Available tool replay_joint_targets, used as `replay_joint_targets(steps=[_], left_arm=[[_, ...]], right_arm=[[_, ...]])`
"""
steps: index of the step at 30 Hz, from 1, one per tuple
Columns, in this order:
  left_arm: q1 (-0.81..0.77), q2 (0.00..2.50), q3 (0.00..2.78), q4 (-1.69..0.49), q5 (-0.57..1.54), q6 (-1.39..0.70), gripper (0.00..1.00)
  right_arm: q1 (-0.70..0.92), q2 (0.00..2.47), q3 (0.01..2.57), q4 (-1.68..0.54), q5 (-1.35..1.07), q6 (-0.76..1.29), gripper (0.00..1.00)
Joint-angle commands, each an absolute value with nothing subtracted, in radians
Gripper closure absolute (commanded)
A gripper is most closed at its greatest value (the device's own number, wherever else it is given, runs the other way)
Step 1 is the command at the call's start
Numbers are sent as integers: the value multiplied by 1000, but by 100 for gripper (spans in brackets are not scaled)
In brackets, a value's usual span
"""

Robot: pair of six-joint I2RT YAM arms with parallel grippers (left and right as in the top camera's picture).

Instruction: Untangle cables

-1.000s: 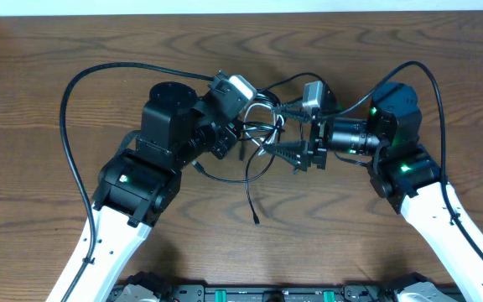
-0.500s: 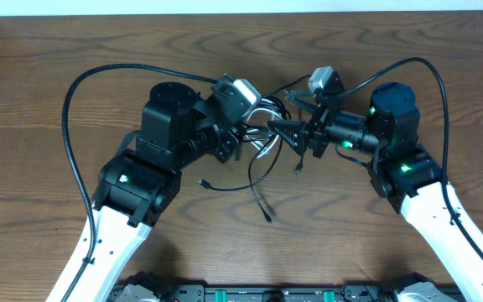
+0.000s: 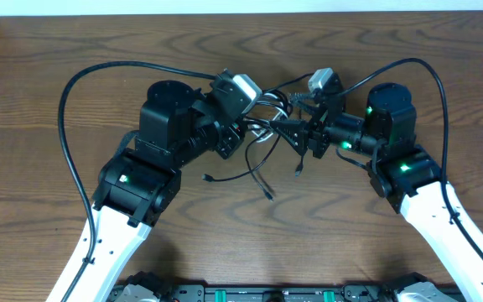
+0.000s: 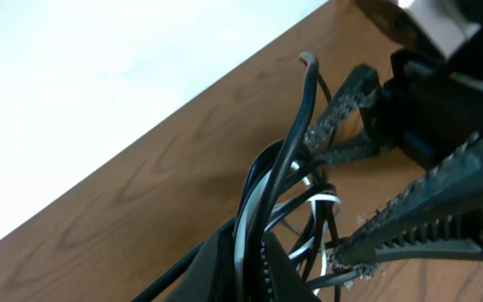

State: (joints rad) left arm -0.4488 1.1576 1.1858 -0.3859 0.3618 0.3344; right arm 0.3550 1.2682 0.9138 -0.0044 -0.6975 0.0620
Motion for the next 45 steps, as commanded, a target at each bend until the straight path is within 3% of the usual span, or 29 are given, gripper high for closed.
replay_joint_targets(steps=[1,4,7,10,19,25,29,35,45], left_arm=[[-451,1148,1195,-359,385,294,93],[-451,1148,1195,-353,385,277,93],[-451,1148,1195,-353,385,275,93],[-451,1148,1195,-354,379,275,93],[-450,1149,1195,-369,104,260,93],[-450,1150,1195,-377,-152,166,93],[-450,1151,1195,-410,-203,155,93],[-448,1165,1195,-486,-212,155,93],[-448,1206,1195,-561,-282,155,92]], right_arm=[[364,1304,920,-11,-683,6,36],[364,1321,920,-4,-679,6,55],[363,1322,920,-4,-659,10,88],[361,1322,920,-4,-633,39,99],[359,1322,920,-20,-654,30,99],[359,1322,920,-19,-899,-155,99],[359,1320,920,-10,-983,-216,99],[345,1316,920,32,-1049,-208,99],[242,1303,920,67,-1068,27,99]])
